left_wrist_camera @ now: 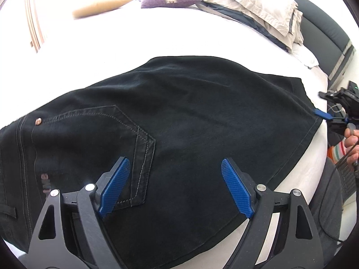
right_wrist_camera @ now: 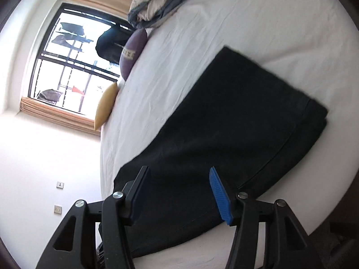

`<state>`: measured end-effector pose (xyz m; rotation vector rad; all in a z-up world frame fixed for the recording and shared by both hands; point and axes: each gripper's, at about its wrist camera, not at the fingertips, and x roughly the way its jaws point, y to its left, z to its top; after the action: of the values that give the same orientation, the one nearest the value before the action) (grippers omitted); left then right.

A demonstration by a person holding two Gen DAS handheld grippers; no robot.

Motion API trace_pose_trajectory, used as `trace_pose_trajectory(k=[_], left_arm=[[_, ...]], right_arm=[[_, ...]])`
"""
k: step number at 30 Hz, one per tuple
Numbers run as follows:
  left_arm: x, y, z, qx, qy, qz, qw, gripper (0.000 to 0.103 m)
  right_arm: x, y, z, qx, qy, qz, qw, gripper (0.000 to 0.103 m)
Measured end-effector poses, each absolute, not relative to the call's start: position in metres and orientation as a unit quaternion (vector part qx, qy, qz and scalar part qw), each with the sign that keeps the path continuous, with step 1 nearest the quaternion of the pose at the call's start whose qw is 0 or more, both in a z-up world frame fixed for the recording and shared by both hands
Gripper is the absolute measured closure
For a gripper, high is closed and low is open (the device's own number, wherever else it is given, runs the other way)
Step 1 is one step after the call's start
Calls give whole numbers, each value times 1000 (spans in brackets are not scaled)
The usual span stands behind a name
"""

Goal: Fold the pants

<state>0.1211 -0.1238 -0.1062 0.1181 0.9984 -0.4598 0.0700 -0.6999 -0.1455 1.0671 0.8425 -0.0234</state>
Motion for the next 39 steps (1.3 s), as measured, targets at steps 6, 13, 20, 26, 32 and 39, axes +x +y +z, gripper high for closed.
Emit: trace_pose_trajectory(k=[6,13,20,26,32,39], left_arm=[[130,-95,-119,9,495,-215,842,20],[121,-93,-96,11,470,-207,858,20],[143,-159,-77,11,445,-288,848,20],[172,-164,-129,-13,518,-258,816,20],[163,-162,-138,27,516,-257,816,20],[165,-177,-144,36,523,-249,814,20]], right_arm=[[50,-752,-180,508,403,-122,752,96],[0,-779,-124,421,383,-259,781,34],[11,-740,-163,513,396,-166,743,35],[13,-758,-169,549,364,-187,729,37],[11,-771,-181,583,336,-187,716,40],[19,-783,-183,597,314,-187,714,42]])
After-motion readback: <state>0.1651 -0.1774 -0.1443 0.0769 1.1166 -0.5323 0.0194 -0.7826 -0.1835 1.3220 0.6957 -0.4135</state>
